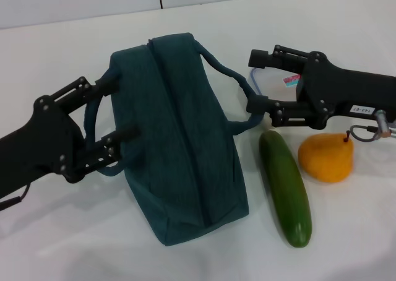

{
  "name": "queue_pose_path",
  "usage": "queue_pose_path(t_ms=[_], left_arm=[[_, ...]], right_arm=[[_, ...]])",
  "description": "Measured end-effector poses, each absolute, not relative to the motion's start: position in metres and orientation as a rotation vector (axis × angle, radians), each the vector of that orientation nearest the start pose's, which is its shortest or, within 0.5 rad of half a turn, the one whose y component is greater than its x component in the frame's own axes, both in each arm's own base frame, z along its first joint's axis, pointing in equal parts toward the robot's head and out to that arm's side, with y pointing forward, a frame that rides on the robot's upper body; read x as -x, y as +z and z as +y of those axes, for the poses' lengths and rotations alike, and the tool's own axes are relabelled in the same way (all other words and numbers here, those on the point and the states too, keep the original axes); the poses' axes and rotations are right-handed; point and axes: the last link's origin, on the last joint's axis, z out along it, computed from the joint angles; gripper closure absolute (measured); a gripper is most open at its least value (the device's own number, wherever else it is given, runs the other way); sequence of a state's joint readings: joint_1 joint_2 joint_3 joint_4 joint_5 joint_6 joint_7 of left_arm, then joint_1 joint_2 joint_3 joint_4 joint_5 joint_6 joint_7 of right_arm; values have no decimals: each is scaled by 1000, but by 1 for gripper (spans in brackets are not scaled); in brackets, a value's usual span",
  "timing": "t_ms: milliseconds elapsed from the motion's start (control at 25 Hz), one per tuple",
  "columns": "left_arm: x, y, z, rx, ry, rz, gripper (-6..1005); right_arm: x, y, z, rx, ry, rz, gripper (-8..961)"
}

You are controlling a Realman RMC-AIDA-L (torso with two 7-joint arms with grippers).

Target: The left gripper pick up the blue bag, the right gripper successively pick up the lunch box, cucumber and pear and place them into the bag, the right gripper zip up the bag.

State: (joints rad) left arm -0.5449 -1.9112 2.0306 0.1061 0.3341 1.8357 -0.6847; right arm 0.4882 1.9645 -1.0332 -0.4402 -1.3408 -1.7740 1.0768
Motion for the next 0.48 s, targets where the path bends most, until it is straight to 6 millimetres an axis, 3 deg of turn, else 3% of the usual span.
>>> queue_pose_path(t_ms=[200, 480], left_arm=[[232, 9, 291, 2567, -1448, -184, 258], [219, 46, 329, 2650, -1456, -432, 258]], right_arm=[[-234, 25, 309, 2615, 1272, 246, 118], [-236, 31, 309, 2604, 1277, 237, 119]])
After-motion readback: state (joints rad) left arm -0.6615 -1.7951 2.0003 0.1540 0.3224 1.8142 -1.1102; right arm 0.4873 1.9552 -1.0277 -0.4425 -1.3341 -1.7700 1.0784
